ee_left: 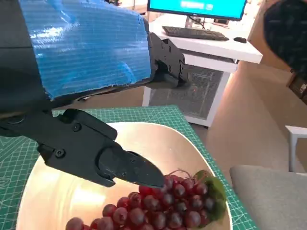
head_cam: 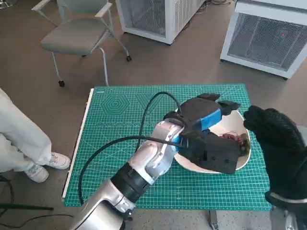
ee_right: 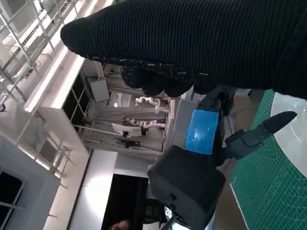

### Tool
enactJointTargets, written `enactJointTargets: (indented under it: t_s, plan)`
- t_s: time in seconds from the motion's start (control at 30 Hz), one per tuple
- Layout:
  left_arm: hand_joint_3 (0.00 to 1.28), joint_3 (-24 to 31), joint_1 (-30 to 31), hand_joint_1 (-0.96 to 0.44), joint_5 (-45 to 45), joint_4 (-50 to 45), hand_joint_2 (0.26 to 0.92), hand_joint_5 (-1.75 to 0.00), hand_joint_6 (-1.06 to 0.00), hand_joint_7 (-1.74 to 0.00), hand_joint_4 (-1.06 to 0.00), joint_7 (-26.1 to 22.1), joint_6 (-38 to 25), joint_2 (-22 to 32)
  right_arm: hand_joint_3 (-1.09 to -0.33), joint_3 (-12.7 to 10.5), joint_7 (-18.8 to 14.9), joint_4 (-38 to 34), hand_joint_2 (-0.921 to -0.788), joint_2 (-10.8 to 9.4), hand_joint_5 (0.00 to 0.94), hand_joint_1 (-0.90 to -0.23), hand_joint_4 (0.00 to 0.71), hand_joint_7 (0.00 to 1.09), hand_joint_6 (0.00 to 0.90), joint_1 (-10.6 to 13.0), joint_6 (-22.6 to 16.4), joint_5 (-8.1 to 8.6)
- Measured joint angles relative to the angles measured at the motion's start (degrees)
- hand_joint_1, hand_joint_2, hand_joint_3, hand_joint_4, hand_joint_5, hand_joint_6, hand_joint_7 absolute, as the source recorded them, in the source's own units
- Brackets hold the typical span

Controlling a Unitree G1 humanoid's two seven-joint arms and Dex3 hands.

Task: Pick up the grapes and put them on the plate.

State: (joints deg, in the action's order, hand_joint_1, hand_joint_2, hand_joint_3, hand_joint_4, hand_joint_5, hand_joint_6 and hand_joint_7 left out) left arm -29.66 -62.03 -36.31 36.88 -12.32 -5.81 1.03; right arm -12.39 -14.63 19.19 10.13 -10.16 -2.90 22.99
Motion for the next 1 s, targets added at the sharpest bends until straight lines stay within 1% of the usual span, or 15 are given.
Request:
enactJointTargets:
  t_s: [0.13, 0.27, 0.4, 0.5, 0.6, 0.77, 1.0]
  plan:
    - [0.1, 1.4, 2.0, -0.66, 0.4, -4.4, 0.921, -0.01, -0.22, -0.01, -0.18, 0.1, -0.9, 1.6, -0.596, 0.0, 0.0, 0.0, -0.921, 0.0, 0.782, -0.351, 0.429, 0.96, 0.25, 0.1, 0.0, 0.01]
    - [0.1, 4.8, 5.3, -0.62, 2.2, -10.2, 0.921, -0.02, -0.24, -0.02, -0.2, 0.8, -1.5, 3.2, -0.599, 0.0, 0.0, 0.0, -0.921, 0.0, 0.782, -0.351, 0.426, 0.96, 0.248, 0.2, 0.0, 0.03]
    - [0.09, 9.8, 9.1, -0.59, 7.2, -14.5, 0.921, -0.02, -0.26, -0.03, -0.21, 1.1, 0.3, 4.7, -0.602, 0.0, 0.0, 0.1, -0.921, 0.1, 0.783, -0.352, 0.424, 0.97, 0.247, 0.3, 0.1, 0.14]
    - [0.07, 14.3, 11.7, -0.58, 13.4, -15.6, 0.921, -0.01, -0.27, -0.03, -0.22, -0.1, 3.3, 6.0, -0.604, 0.0, 0.0, 0.1, -0.921, 0.1, 0.783, -0.352, 0.424, 0.97, 0.247, 0.3, 0.2, 0.36]
    - [0.05, 18.7, 13.8, -0.58, 20.7, -15.2, 0.921, -0.01, -0.28, -0.03, -0.22, -3.2, 7.1, 7.5, -0.605, 0.0, 0.0, 0.2, -0.921, 0.1, 0.783, -0.352, 0.423, 0.97, 0.246, 0.3, 0.3, 0.41]
    - [0.04, 25.4, 16.6, -0.57, 32.7, -13.6, 0.921, -0.02, -0.3, -0.03, -0.24, -9.7, 12.2, 8.8, -0.606, 0.1, 0.0, 0.2, -0.921, 0.1, 0.784, -0.352, 0.423, 0.97, 0.245, 0.2, 0.4, 0.45]
    - [0.02, 33.7, 21.0, -0.53, 48.0, -13.0, 0.921, -0.02, -0.3, -0.02, -0.27, -18.2, 15.2, 9.0, -0.604, 0.2, -0.4, 0.0, -0.921, 0.3, 0.785, -0.351, 0.422, 0.97, 0.244, 0.0, 0.5, 0.69]
